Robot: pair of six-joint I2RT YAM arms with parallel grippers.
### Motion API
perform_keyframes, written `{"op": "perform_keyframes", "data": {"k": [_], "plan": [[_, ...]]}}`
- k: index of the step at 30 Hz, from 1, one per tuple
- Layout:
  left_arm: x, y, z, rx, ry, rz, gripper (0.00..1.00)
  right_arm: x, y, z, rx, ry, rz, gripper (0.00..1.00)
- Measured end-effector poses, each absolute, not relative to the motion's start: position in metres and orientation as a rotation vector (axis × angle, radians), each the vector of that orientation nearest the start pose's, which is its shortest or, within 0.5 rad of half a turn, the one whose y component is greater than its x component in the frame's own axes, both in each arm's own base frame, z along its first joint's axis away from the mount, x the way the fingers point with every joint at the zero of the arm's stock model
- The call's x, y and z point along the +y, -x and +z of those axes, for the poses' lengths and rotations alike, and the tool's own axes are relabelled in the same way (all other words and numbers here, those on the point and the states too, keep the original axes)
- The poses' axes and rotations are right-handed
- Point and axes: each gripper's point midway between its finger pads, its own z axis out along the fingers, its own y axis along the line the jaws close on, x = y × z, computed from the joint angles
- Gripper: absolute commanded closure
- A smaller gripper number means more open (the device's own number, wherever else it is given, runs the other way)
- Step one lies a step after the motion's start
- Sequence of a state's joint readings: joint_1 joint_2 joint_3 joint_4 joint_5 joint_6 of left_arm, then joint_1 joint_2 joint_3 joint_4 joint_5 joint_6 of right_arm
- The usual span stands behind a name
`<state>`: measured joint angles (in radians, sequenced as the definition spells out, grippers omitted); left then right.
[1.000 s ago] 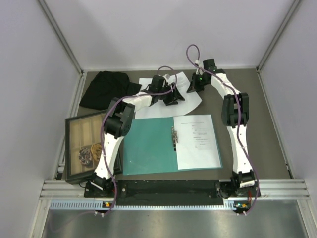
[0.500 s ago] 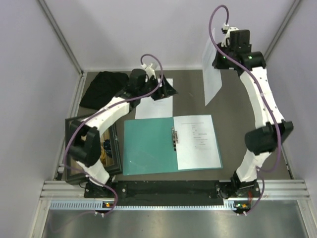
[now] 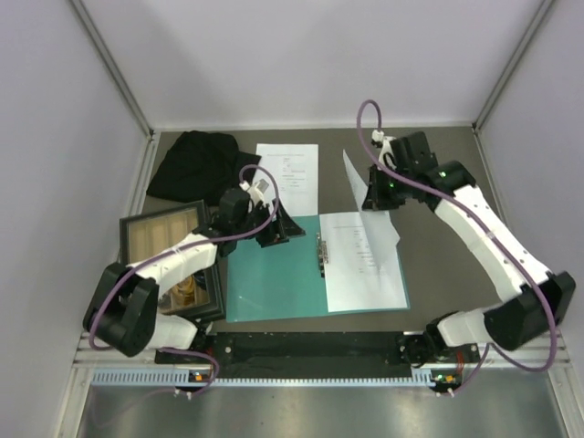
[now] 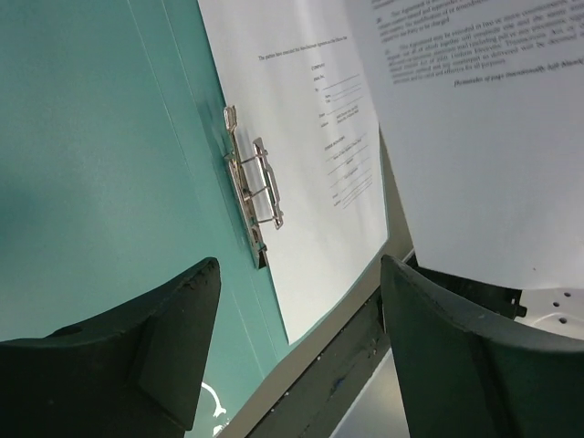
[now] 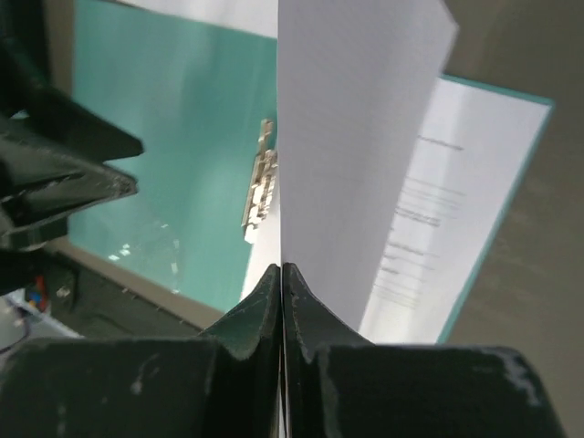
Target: Put the files into the folder
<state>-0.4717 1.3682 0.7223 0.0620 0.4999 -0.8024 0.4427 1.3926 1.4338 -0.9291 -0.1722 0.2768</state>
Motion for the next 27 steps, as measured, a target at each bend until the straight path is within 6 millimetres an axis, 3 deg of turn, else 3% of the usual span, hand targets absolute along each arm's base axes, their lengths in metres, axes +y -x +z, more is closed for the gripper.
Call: {"op": "perform_keyframes", "data": {"k": [4,7,9,13,17,20,27], "plan": [[-0.259,-0.265,0.131,2.332,0.076,-1.24,0.25,0.193,-0.259,0.251,2.401,0.297,0.712,1.0],[-0.257,-0.262,0.124,2.344,0.092,-1.239,0.25,0.192,-0.243,0.252,2.351,0.266,0.803,1.0],[-0.257,-0.261,0.121,2.354,0.1,-1.239,0.25,0.179,-0.242,0.236,2.366,0.188,0.812,1.0],[-0.258,-0.262,0.121,2.35,0.104,-1.238,0.25,0.143,-0.245,0.173,2.476,-0.059,0.732,1.0],[-0.259,-0.265,0.114,2.361,0.111,-1.236,0.25,0.128,-0.232,0.122,2.576,-0.182,0.659,1.0],[-0.26,-0.266,0.105,2.383,0.121,-1.236,0.25,0.12,-0.232,0.107,2.583,-0.229,0.608,1.0],[-0.26,-0.265,0.096,2.393,0.135,-1.237,0.25,0.116,-0.244,0.1,2.531,-0.249,0.578,1.0]]}}
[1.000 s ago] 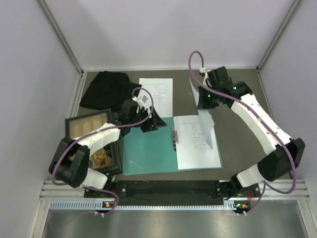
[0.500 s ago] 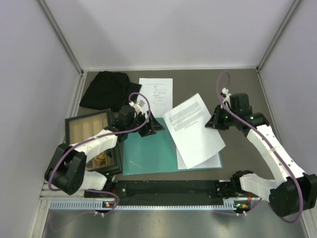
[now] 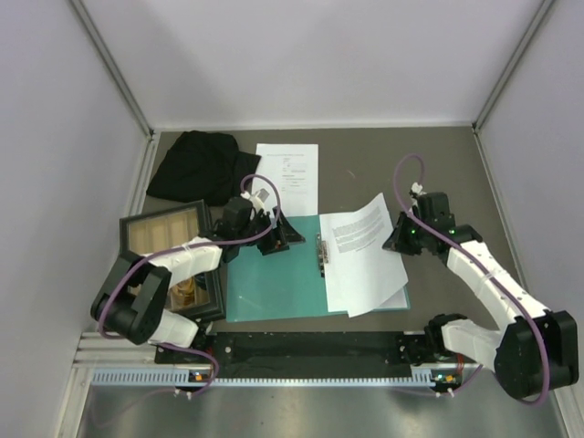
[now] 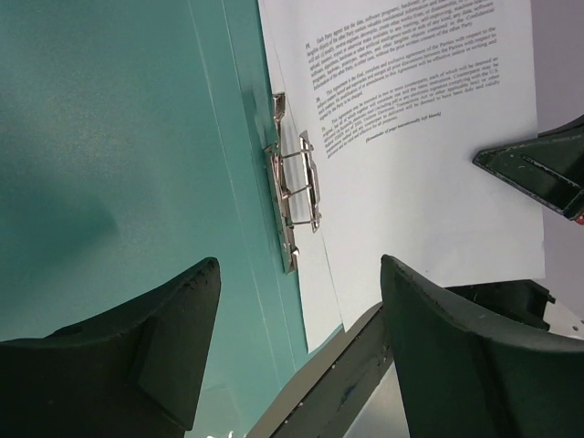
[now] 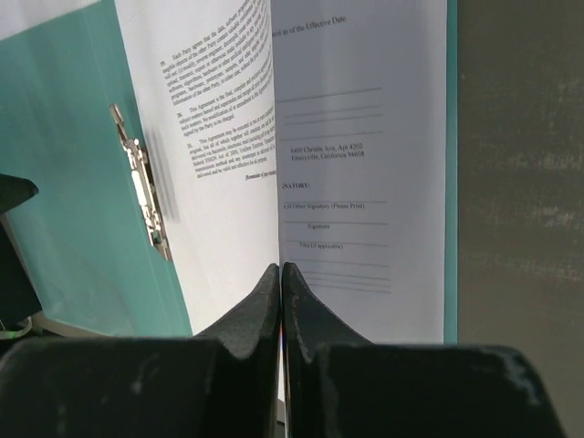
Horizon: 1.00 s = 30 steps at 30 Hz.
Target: Put the files into the folder
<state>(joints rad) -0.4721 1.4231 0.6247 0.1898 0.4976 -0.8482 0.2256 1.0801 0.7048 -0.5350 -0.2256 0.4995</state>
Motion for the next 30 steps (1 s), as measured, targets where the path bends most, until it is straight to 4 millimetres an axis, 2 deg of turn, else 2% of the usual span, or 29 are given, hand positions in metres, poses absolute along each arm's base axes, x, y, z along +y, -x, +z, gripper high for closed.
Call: {"op": "perform_keyframes", "data": {"k": [6,11,19,25,30], "plan": [[-0.26,-0.263,0.083,2.416,0.184,-1.245,0.26,0.121,-0.254,0.101,2.478,-0.281,0.616,1.0],[-0.259,-0.26,0.075,2.436,0.215,-1.249,0.26,0.123,-0.255,0.098,2.456,-0.366,0.645,1.0],[-0.261,-0.261,0.076,2.428,0.222,-1.26,0.26,0.128,-0.257,0.102,2.418,-0.418,0.701,1.0],[-0.262,-0.26,0.076,2.431,0.22,-1.261,0.26,0.129,-0.249,0.094,2.44,-0.424,0.718,1.0],[-0.262,-0.26,0.075,2.434,0.219,-1.261,0.26,0.13,-0.246,0.1,2.412,-0.409,0.736,1.0]]}}
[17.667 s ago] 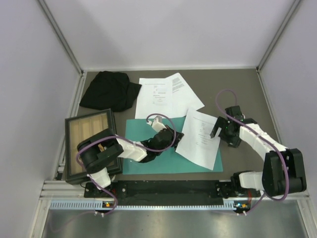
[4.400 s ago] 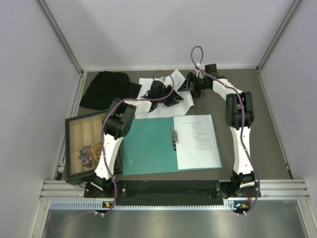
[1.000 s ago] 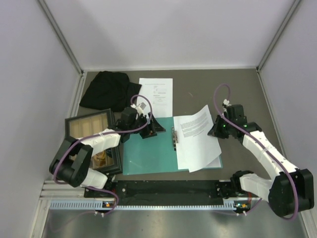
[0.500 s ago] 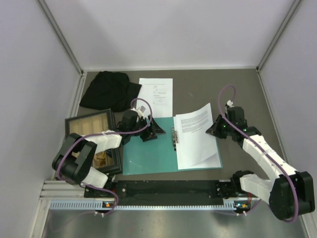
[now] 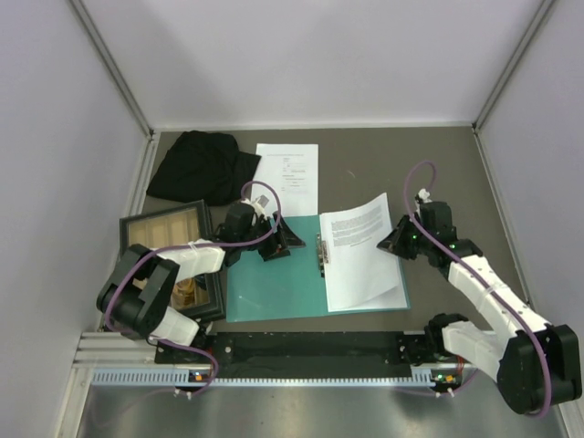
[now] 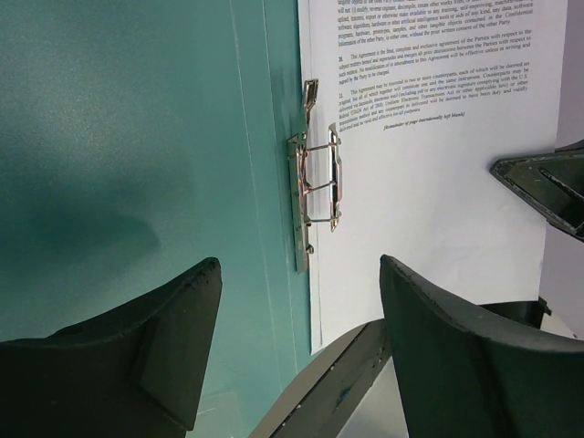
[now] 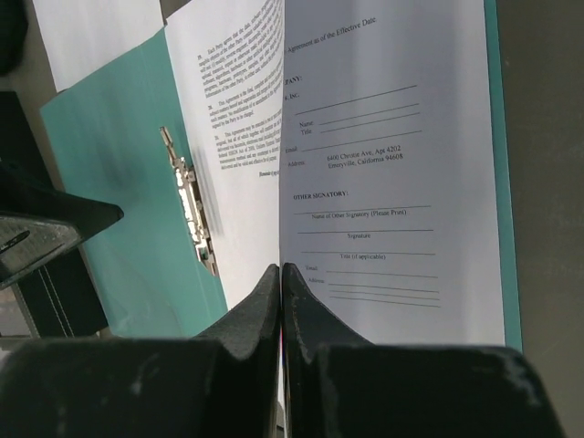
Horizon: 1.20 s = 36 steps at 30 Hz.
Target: Put the files into the folder
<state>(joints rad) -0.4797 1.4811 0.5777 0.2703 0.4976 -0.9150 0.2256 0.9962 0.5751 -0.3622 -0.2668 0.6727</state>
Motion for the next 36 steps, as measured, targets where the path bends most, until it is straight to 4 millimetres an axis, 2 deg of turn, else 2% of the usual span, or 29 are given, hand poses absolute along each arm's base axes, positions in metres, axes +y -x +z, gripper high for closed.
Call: {"op": "perform_keyframes", "data": {"k": [36], "plan": [[-0.266,-0.256,0.074,2.442,0.202,-1.265,0.26,0.137,-0.243,0.09,2.416,-0.388,0.789,1.0]]}}
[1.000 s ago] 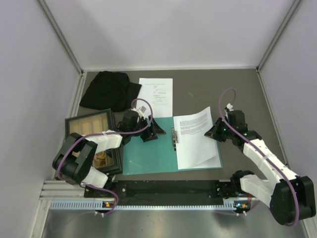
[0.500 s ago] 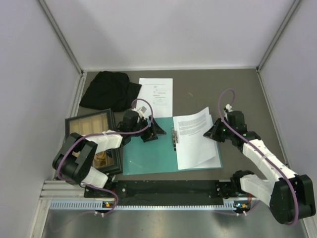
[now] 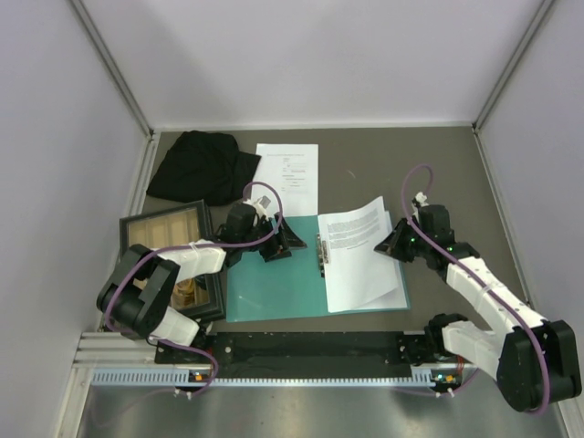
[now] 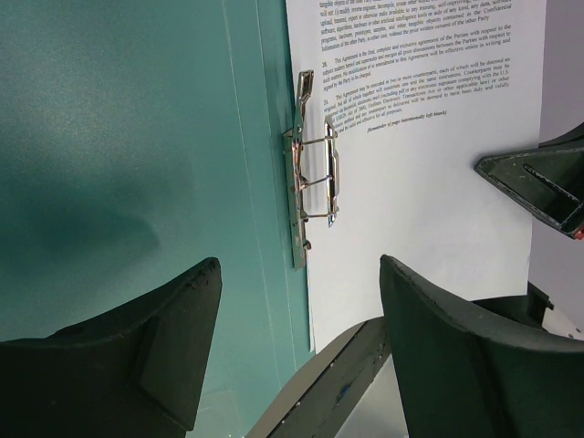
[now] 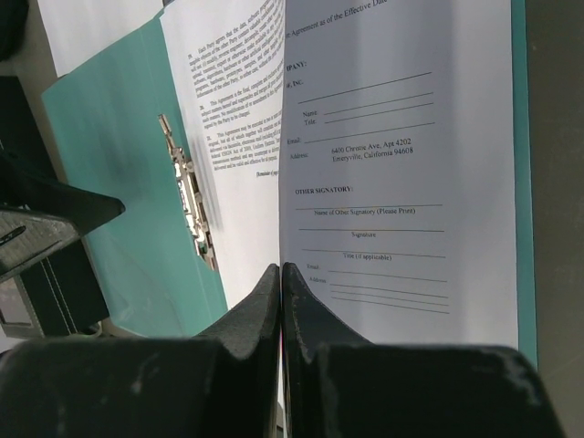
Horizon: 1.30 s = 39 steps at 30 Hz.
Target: Put the files into the folder
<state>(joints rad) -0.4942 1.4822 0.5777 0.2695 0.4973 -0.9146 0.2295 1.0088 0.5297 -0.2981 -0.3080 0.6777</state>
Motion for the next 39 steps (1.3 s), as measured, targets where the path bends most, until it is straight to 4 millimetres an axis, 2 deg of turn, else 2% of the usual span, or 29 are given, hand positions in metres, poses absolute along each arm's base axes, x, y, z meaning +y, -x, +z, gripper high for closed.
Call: {"op": "perform_keyframes", "data": {"k": [2,5,8,11,14,15,16,17,18,22,26,28,31,34,37,39], "plan": [[-0.266,-0.256,0.074,2.442,0.202,-1.266,0.26,0.138,-0.243,0.091,2.417,-0.383,0.791,1.0],[-0.266,-0.256,0.074,2.442,0.201,-1.266,0.26,0.14,-0.242,0.09,2.421,-0.375,0.793,0.89],[-0.266,-0.255,0.074,2.443,0.199,-1.266,0.26,0.139,-0.239,0.087,2.438,-0.366,0.778,0.86],[-0.267,-0.256,0.075,2.445,0.184,-1.26,0.26,0.137,-0.234,0.081,2.469,-0.359,0.746,0.77],[-0.268,-0.258,0.078,2.441,0.159,-1.251,0.26,0.134,-0.231,0.074,2.5,-0.356,0.714,0.59],[-0.268,-0.259,0.08,2.439,0.15,-1.248,0.26,0.132,-0.23,0.071,2.514,-0.352,0.697,0.48],[-0.268,-0.26,0.081,2.438,0.141,-1.244,0.26,0.13,-0.228,0.067,2.53,-0.352,0.68,0.42],[-0.269,-0.261,0.082,2.437,0.134,-1.241,0.26,0.128,-0.227,0.064,2.551,-0.352,0.656,0.36],[-0.269,-0.261,0.082,2.438,0.129,-1.239,0.26,0.125,-0.226,0.06,2.567,-0.347,0.628,0.24],[-0.268,-0.261,0.082,2.441,0.112,-1.23,0.26,0.112,-0.231,0.058,2.615,-0.32,0.496,0.09],[-0.267,-0.26,0.081,2.453,0.105,-1.22,0.26,0.096,-0.252,0.067,2.615,-0.273,0.23,0.04],[-0.267,-0.259,0.08,2.457,0.105,-1.216,0.26,0.098,-0.263,0.078,2.596,-0.204,0.116,0.04],[-0.264,-0.26,0.08,2.456,0.113,-1.193,0.26,0.129,-0.282,0.098,2.556,-0.034,0.073,0.09],[-0.261,-0.263,0.085,2.436,0.114,-1.164,0.26,0.179,-0.301,0.112,2.523,0.123,0.206,0.18],[-0.259,-0.263,0.09,2.41,0.111,-1.158,0.26,0.223,-0.305,0.097,2.555,0.244,0.381,0.24],[-0.256,-0.259,0.087,2.414,0.117,-1.155,0.26,0.242,-0.305,0.085,2.582,0.294,0.474,0.24]]}}
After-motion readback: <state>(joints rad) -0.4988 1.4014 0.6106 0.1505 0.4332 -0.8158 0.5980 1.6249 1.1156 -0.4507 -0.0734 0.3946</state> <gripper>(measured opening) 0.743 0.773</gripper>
